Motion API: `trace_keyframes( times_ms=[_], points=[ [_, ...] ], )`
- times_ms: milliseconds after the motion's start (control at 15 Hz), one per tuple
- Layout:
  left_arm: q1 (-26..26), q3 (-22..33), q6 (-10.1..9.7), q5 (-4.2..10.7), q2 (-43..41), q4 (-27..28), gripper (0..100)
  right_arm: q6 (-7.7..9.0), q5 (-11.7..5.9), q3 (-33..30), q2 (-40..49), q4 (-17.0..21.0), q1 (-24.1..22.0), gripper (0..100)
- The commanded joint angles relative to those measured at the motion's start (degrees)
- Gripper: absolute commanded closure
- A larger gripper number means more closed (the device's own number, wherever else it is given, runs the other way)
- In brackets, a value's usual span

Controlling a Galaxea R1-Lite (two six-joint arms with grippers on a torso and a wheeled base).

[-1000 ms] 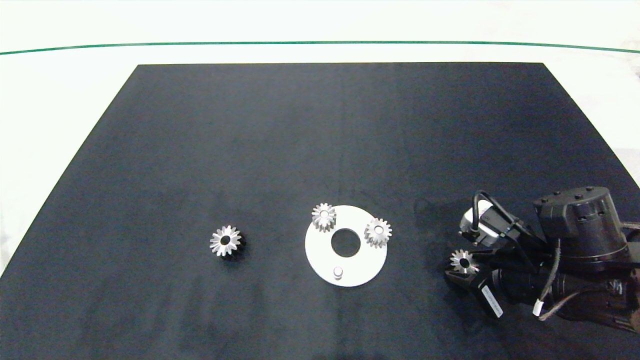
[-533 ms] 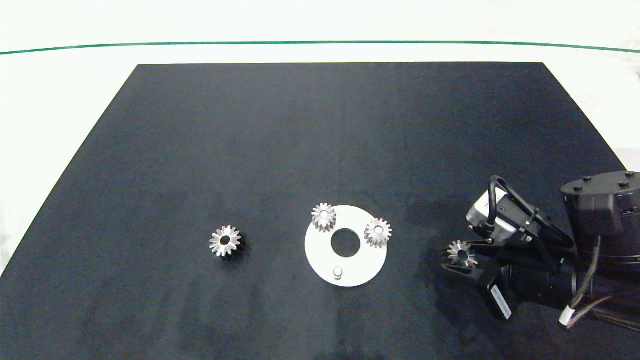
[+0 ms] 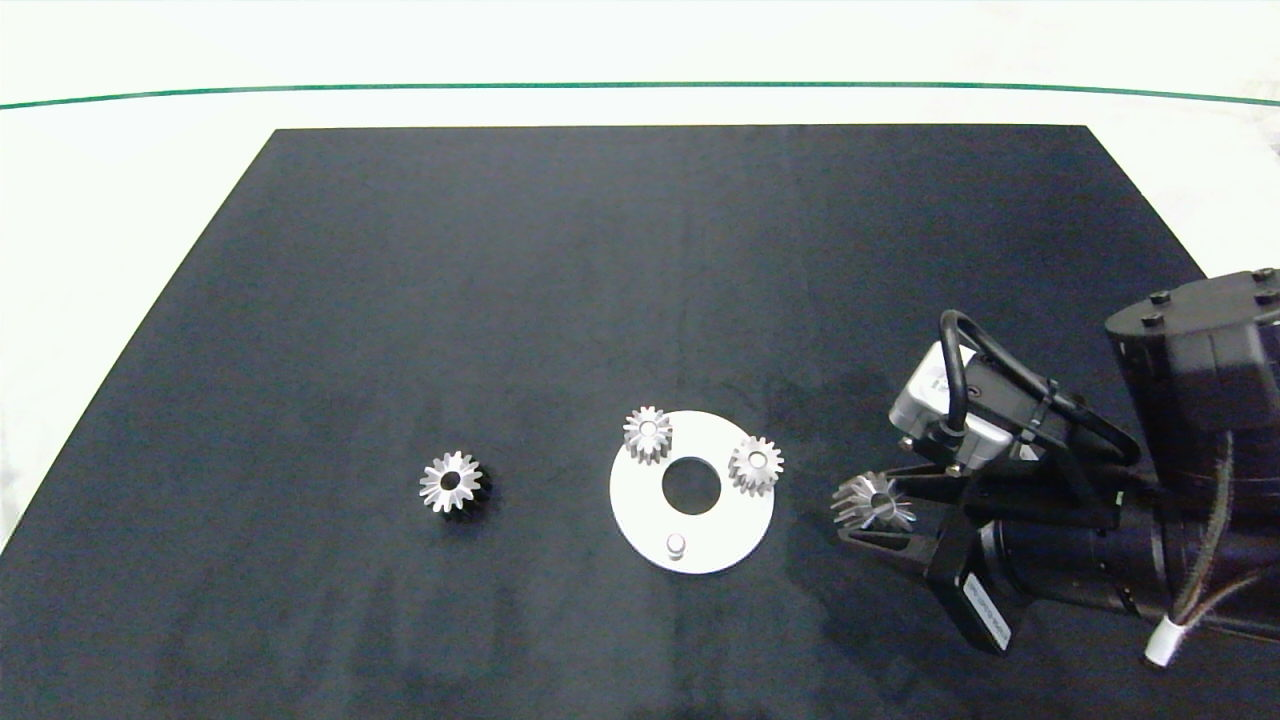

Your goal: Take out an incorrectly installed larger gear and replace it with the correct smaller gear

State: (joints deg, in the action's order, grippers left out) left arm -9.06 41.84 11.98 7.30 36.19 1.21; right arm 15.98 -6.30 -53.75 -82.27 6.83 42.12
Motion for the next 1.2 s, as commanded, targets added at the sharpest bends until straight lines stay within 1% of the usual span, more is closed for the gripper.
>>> trace_keyframes(
  times_ms=[67,133,467,600,867,1000,1200],
  points=[
    [0.0,0.1,0.06,0.08,-0.8,0.0,0,0.1,-0.2,-3.2,-2.6,1.3,2.1,75],
    [0.0,0.1,0.06,0.08,-1.2,0.0,0,0.19,-0.47,-3.7,-4.1,1.2,2.7,75],
    [-0.1,0.1,0.06,0.08,-1.8,0.0,0,0.28,-0.64,-7.2,-10.1,1.4,6.1,75],
    [0.0,0.2,0.06,0.08,-2.0,0.0,0,0.37,-1.43,-9.0,-13.0,1.4,7.5,75],
    [0.0,0.1,0.06,0.08,-2.6,0.0,0,0.19,-2.22,-11.9,-16.3,2.1,9.8,75],
    [0.0,0.0,0.06,0.08,-2.6,0.0,0,0.19,-2.93,-13.2,-17.6,2.1,10.0,75],
    [-0.1,0.0,0.06,0.08,-2.8,0.0,0,0.1,-3.1,-14.4,-19.3,2.1,10.0,75]
  ],
)
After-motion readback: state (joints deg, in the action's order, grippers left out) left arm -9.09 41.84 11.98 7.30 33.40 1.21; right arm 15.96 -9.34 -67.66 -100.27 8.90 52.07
